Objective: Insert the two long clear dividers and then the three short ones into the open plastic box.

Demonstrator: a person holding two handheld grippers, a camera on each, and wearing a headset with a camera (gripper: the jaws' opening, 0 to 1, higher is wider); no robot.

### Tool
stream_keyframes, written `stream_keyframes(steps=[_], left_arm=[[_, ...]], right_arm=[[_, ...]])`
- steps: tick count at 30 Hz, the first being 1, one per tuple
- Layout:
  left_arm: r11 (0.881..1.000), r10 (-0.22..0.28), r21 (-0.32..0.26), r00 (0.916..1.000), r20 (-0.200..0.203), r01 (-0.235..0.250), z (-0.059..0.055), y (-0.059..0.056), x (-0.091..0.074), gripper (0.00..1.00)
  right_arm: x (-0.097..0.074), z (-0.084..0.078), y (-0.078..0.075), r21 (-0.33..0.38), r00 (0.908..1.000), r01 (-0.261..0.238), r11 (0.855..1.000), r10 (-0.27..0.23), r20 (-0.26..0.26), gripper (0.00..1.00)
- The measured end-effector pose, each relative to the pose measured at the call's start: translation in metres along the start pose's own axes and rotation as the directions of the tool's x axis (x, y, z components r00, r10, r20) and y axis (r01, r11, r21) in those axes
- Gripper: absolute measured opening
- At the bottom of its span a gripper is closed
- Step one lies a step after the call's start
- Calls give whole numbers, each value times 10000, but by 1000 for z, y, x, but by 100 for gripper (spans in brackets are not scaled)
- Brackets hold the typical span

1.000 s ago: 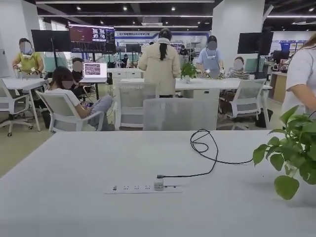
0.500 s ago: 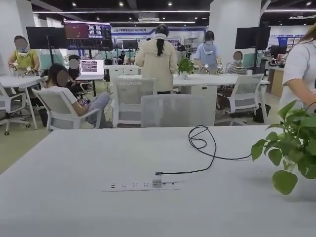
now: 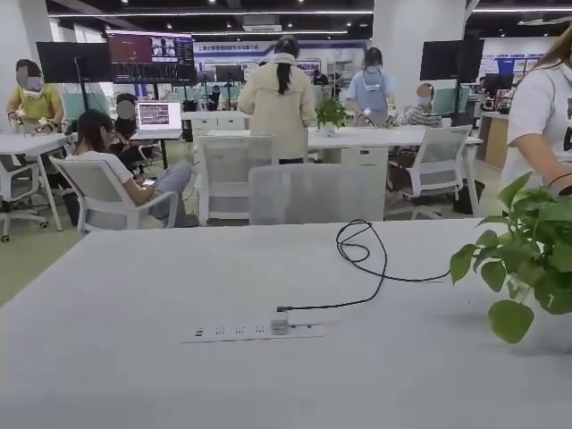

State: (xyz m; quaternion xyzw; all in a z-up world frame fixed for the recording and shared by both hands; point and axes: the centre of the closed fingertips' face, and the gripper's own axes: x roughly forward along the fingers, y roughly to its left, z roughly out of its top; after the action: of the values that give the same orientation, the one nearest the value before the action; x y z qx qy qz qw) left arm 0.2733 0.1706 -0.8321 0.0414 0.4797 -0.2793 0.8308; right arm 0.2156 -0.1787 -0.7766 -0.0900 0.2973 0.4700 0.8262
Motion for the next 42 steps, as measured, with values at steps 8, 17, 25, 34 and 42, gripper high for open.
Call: stream_keyframes(steps=[8, 17, 25, 34, 42], left_arm=[[9992, 340, 228, 9965, -760, -323, -8, 3, 8, 53], [9911, 992, 1013, 9864, -1312, -862, -12, 8, 10, 45], [9775, 1606, 1637, 9728, -1670, -1333, -14, 8, 12, 42], [9795, 1689, 1430, 9654, -1987, -1420, -13, 8, 12, 39], [9804, 1702, 1348, 9618, -2144, -1434, -12, 9, 12, 33]], right_arm=[[0, 0, -2, 56, 10000, 43, 10000, -43, 24, 89], [1, -1, -2, 126, 10000, 49, 9999, -50, 66, 89], [1, -1, -3, 172, 9999, 77, 9998, -79, 110, 89], [1, -1, -4, 218, 9997, 137, 9997, -141, 194, 88], [0, -3, -3, 263, 9997, 155, 9995, -160, 198, 88]])
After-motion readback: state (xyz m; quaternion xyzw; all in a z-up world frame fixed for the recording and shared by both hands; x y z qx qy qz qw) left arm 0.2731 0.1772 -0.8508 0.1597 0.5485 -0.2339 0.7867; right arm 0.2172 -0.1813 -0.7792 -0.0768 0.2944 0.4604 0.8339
